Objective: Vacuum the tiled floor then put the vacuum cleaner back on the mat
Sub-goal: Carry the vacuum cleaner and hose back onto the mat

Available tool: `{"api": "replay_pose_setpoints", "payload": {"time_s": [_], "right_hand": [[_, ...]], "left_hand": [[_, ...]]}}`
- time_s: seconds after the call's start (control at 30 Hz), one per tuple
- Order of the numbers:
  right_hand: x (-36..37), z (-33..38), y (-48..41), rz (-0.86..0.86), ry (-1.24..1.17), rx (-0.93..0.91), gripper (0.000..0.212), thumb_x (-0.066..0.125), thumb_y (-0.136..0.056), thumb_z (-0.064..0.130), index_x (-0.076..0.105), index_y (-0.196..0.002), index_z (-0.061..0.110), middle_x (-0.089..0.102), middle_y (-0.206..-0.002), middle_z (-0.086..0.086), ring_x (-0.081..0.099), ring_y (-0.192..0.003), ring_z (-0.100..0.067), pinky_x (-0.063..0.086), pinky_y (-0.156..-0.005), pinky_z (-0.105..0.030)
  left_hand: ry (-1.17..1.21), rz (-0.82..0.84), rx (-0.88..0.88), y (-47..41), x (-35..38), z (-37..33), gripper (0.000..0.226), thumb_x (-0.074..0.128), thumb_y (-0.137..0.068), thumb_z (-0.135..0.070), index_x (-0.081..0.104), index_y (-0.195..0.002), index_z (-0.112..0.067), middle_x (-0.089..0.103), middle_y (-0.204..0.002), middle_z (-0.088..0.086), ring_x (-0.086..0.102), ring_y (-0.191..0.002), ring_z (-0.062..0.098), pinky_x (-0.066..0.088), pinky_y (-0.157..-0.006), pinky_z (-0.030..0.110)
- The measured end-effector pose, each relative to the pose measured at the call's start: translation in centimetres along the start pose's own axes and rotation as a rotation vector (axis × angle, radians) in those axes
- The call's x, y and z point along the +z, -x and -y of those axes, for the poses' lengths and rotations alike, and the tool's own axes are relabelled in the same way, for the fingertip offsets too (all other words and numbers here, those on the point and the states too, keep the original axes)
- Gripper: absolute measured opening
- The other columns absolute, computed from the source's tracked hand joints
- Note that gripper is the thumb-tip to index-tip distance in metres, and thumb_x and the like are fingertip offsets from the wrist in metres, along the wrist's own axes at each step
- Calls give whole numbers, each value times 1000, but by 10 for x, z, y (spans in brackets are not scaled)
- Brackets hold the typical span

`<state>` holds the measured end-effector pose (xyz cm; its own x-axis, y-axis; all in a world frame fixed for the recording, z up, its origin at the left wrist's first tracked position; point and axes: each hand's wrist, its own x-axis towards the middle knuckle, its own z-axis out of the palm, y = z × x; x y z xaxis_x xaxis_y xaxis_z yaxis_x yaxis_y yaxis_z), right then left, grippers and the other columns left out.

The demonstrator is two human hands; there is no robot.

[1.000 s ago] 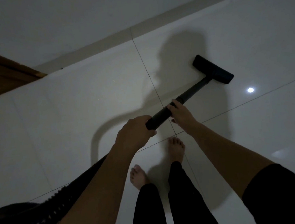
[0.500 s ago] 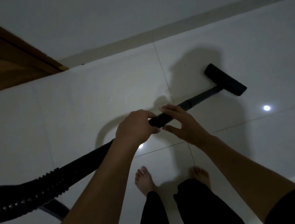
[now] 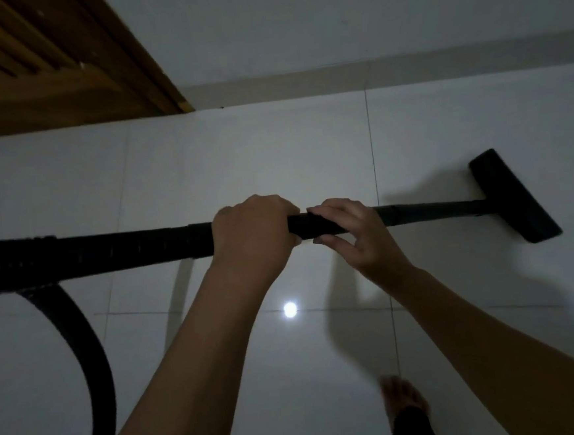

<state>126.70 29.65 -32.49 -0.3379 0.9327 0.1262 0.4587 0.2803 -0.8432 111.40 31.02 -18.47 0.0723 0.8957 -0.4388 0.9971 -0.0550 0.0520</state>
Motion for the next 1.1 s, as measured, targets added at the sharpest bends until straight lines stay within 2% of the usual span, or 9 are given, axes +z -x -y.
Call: {"api": "replay_pose_setpoints", "payload": {"time_s": [0.13, 0.3, 0.43, 0.53, 0.7, 0.87, 0.97, 1.03, 1.1], "right_hand": [[23, -5, -31, -41, -44, -131, 43, 58, -89, 33, 63, -123, 8, 65, -114, -6, 59, -105, -15, 47, -94, -34], [55, 15, -75, -32, -32, -241, 52, 49, -89, 49, 61, -125, 13, 64, -118, 3, 60, -109, -19, 47, -92, -47], [82, 59, -89, -92, -102, -386, 52, 43, -92, 52, 58, -128, 17, 64, -121, 3, 59, -109, -17, 47, -92, -46], [108, 105, -85, -110, -212, -487, 49, 45, -91, 48, 58, -127, 17, 63, -119, 4, 58, -109, -14, 48, -93, -40], [156, 187, -62, 10, -357, -480, 44, 50, -89, 43, 57, -127, 22, 60, -119, 9, 55, -112, -10, 46, -98, -42], [220, 259, -50, 70, -450, -516, 46, 50, -88, 47, 59, -124, 20, 59, -115, 12, 56, -109, -10, 48, -95, -41], [267, 291, -42, 135, -472, -532, 44, 49, -88, 51, 57, -122, 25, 61, -114, 9, 58, -107, -12, 50, -91, -43], [299, 313, -37, 183, -497, -527, 37, 49, -87, 51, 53, -120, 34, 60, -113, 13, 57, -106, -11, 50, -90, -43], [328, 338, -29, 243, -543, -532, 32, 50, -85, 50, 50, -117, 42, 59, -113, 11, 57, -107, -10, 51, -91, -41]], "left_hand": [[-115, -189, -12, -7, 9, 25, 27, 55, -93, -34, 64, -118, -29, 68, -112, -2, 60, -105, 19, 30, -95, 31], [-339, -414, -29, 5, 0, 72, 39, 46, -92, -49, 59, -122, -27, 63, -117, -4, 54, -115, 17, 23, -109, 33], [-424, -796, -66, 44, 1, 108, 40, 47, -88, -48, 70, -105, -19, 69, -111, 3, 59, -114, 23, 16, -109, 37], [-488, -977, -190, 79, 4, 133, 46, 35, -94, -43, 71, -106, -17, 61, -129, 13, 52, -127, 29, 13, -113, 41], [-303, -1320, -267, 143, 1, 169, 43, 44, -94, -30, 57, -129, -9, 27, -154, 17, 21, -145, 25, 4, -119, 33], [150, -1602, -446, 191, 14, 232, 68, 43, -95, -36, 17, -151, -7, -6, -159, 13, -16, -146, 16, 1, -121, 35], [384, -1659, -429, 223, 29, 272, 82, 50, -94, -39, -4, -152, -18, -22, -156, 0, -18, -145, 5, 12, -117, 24], [484, -1699, -442, 242, 35, 297, 84, 51, -93, -31, -10, -150, -19, -21, -156, -1, -16, -142, -6, 6, -114, 8], [592, -1751, -407, 261, 38, 320, 83, 50, -94, -29, -15, -147, -30, -14, -159, -5, -6, -145, -4, 6, -115, 7]]}}
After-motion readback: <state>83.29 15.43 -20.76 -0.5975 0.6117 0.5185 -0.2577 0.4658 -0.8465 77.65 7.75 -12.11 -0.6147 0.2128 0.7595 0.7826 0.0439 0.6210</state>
